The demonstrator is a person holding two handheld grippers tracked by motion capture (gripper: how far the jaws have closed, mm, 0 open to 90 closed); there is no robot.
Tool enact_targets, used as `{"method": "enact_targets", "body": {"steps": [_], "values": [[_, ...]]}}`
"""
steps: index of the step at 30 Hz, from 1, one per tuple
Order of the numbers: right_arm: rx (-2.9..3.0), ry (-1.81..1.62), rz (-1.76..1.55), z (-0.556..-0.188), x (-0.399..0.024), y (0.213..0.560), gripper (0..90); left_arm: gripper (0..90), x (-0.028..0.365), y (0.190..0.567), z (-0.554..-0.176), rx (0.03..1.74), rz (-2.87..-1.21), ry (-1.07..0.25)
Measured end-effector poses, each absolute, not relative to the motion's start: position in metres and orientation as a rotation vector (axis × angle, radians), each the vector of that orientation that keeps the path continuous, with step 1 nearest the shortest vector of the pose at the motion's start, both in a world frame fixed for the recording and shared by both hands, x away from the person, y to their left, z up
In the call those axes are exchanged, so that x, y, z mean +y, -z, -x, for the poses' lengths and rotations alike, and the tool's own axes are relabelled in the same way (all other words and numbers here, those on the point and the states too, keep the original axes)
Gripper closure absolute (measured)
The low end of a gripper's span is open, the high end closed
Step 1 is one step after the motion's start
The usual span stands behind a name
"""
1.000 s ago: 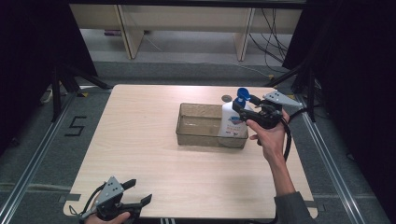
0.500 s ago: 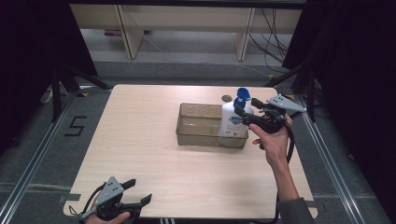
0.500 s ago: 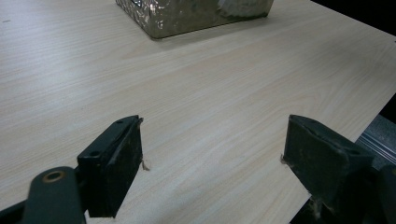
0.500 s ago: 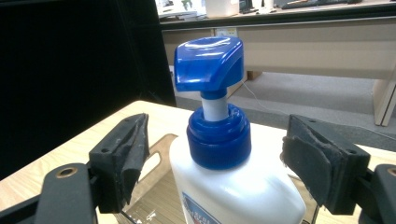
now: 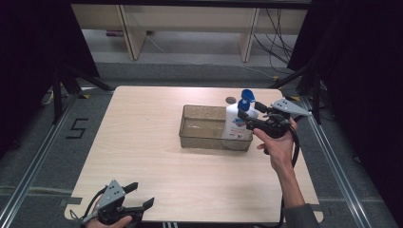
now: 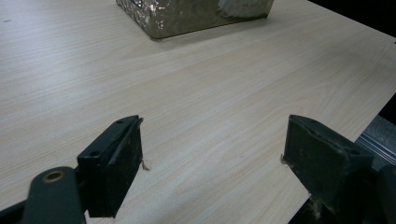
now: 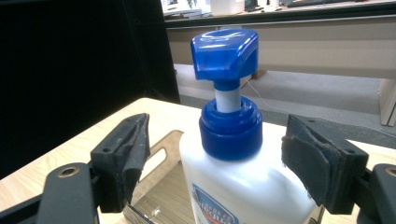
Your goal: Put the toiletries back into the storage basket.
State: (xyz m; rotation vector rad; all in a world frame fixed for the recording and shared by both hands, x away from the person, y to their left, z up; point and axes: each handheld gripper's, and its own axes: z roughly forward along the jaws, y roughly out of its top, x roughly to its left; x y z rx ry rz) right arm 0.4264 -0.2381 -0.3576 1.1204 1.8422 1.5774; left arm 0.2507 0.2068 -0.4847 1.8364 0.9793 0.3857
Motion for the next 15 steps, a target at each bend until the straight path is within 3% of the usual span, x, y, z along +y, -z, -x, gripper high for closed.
{"method": "enact_targets", "body": {"steps": [15], "values": [[1.828, -1.564, -1.117, -0.402, -0.251, 0.364, 24.4, 18.9, 0.207, 0.485, -0.250, 0.983, -1.834, -0.387]]}}
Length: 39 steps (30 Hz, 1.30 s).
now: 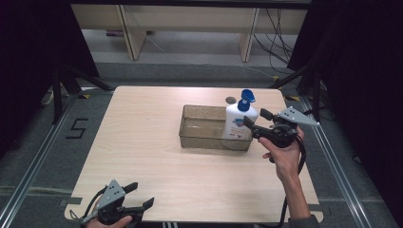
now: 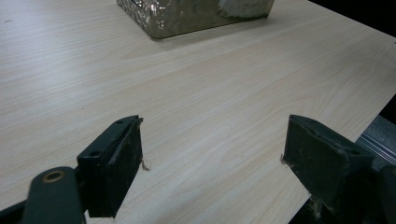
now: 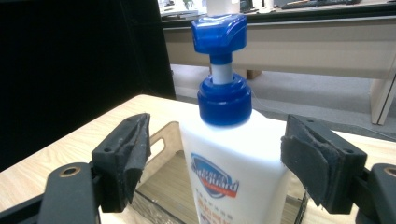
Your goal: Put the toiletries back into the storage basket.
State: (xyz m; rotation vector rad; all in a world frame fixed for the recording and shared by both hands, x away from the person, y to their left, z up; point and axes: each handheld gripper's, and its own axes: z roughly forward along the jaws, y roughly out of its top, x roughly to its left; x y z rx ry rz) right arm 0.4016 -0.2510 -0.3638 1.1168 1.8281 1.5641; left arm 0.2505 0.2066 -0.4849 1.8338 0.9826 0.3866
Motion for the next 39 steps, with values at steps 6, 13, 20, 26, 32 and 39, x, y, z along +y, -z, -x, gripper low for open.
{"method": "enact_targets", "body": {"steps": [6, 13, 20, 26, 32, 39], "values": [[1.829, -1.583, -1.123, -0.392, -0.254, 0.367, 24.7, 18.9, 0.207, 0.485, -0.250, 0.989, -1.835, -0.386], [1.818, -1.600, -1.117, -0.390, -0.254, 0.367, 24.7, 18.9, 0.207, 0.484, -0.250, 0.971, -1.840, -0.385], [1.829, -1.592, -1.115, -0.388, -0.254, 0.368, 24.1, 18.8, 0.207, 0.483, -0.249, 0.975, -1.843, -0.391], [1.836, -1.594, -1.128, -0.387, -0.255, 0.370, 21.5, 18.6, 0.207, 0.483, -0.249, 0.976, -1.839, -0.396], [1.842, -1.606, -1.141, -0.384, -0.255, 0.372, 20.2, 17.6, 0.207, 0.484, -0.250, 0.977, -1.812, -0.394], [1.848, -1.582, -1.122, -0.382, -0.255, 0.374, 19.6, 17.5, 0.207, 0.484, -0.249, 0.978, -1.818, -0.396]]}}
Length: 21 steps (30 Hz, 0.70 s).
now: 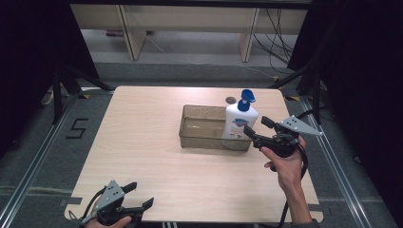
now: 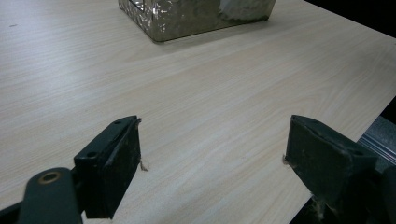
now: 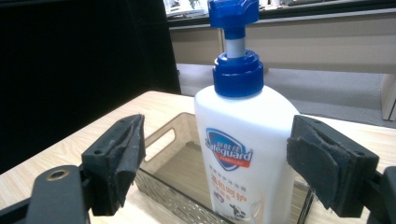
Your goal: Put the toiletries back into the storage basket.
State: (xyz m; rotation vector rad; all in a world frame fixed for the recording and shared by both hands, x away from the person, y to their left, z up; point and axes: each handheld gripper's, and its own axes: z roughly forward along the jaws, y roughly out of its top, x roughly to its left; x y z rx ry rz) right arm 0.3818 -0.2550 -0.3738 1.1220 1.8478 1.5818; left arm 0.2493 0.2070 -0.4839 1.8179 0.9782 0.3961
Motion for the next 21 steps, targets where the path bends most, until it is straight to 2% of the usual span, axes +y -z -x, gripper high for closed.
{"method": "enact_targets", "body": {"steps": [21], "values": [[1.874, -1.586, -1.131, -0.371, -0.251, 0.378, 16.8, 15.1, 0.209, 0.484, -0.250, 0.968, -1.824, -0.411]]}}
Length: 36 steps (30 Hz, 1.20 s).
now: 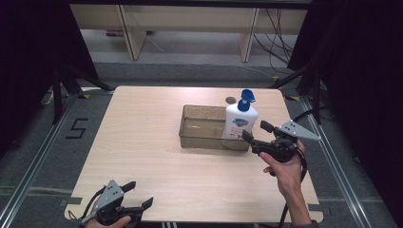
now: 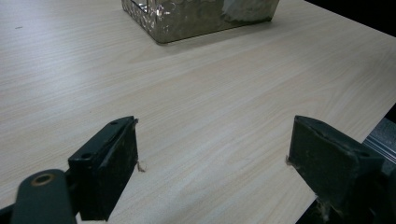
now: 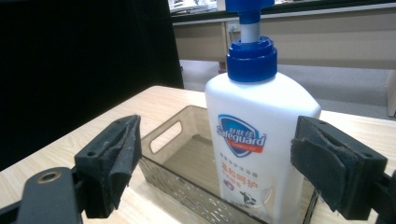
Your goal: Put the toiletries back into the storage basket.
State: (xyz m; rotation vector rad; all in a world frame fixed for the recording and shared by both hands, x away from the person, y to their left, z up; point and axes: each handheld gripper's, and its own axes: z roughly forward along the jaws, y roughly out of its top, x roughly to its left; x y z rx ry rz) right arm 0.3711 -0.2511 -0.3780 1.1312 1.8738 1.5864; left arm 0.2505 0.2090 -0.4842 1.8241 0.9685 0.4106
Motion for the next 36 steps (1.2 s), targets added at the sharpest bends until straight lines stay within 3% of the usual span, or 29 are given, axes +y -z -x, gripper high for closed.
{"method": "enact_targets", "body": {"steps": [36], "values": [[1.922, -1.583, -1.101, -0.352, -0.244, 0.395, 16.6, 15.1, 0.208, 0.484, -0.250, 0.985, -1.811, -0.411]]}}
